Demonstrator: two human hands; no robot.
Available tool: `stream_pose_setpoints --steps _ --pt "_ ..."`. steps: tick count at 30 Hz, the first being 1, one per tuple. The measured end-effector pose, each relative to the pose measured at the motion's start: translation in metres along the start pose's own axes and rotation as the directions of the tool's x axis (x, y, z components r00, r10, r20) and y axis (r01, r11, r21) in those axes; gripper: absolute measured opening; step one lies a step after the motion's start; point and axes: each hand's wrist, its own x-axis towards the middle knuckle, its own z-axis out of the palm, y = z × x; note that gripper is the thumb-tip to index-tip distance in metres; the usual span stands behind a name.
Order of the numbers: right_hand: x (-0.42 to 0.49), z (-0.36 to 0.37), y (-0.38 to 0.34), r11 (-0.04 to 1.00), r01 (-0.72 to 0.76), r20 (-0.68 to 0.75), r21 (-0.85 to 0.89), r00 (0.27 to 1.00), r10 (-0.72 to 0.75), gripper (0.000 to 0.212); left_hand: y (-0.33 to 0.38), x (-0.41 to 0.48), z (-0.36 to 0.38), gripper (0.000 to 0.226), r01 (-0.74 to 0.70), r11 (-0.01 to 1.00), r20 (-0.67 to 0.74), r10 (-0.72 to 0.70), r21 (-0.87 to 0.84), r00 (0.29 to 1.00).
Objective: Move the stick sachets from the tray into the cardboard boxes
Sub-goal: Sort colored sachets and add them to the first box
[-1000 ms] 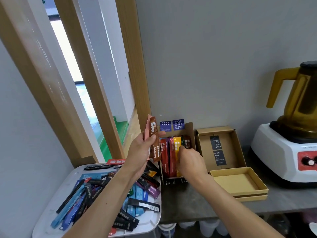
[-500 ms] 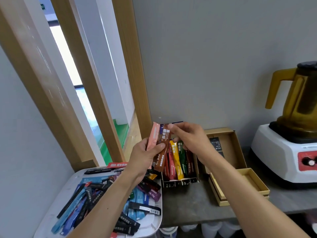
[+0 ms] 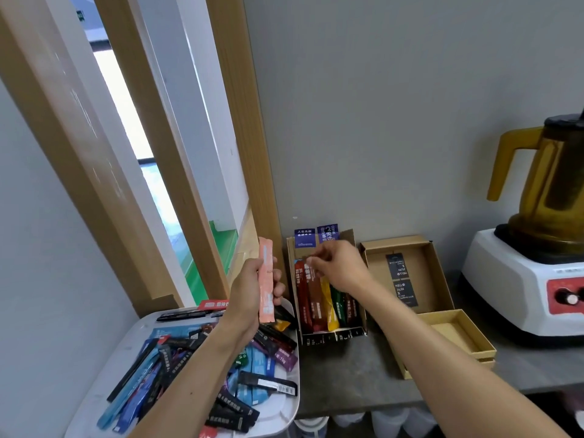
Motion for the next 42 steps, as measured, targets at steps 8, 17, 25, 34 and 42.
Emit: stream_pose_setpoints --steps 8,17,25,34,42 --pt "-0.012 0.017 0.018 0.953 0.115 -0.015 -0.279 0.992 -0.124 0.021 -0.009 0.0 -0.006 0.03 0.0 0.999 -0.055 0.002 0.037 0.998" --pt "-0.021 0.001 0.01 0.99 0.141 -0.092 -0.007 0.986 -0.141 0.012 -0.01 -0.001 0.001 0.023 -0.029 0.985 -0.01 0.031 0.167 0.999" --pt "-0.027 -0.046 -0.028 0.905 0.051 0.01 0.422 0.998 -0.061 0.011 -0.009 -0.011 0.017 0.026 -0.038 0.963 0.156 -0.005 0.268 0.988" --pt "-0.026 -0.062 -0.007 0.881 0.001 -0.067 0.473 0.997 0.034 0.012 0.003 -0.014 0.012 0.041 -0.077 0.932 0.168 0.017 0.354 0.986" --pt "-0.039 -0.065 0.022 0.998 0.046 -0.099 0.042 0.994 -0.042 0.029 0.034 0.022 0.024 0.022 -0.363 0.778 0.089 0.372 0.512 0.924"
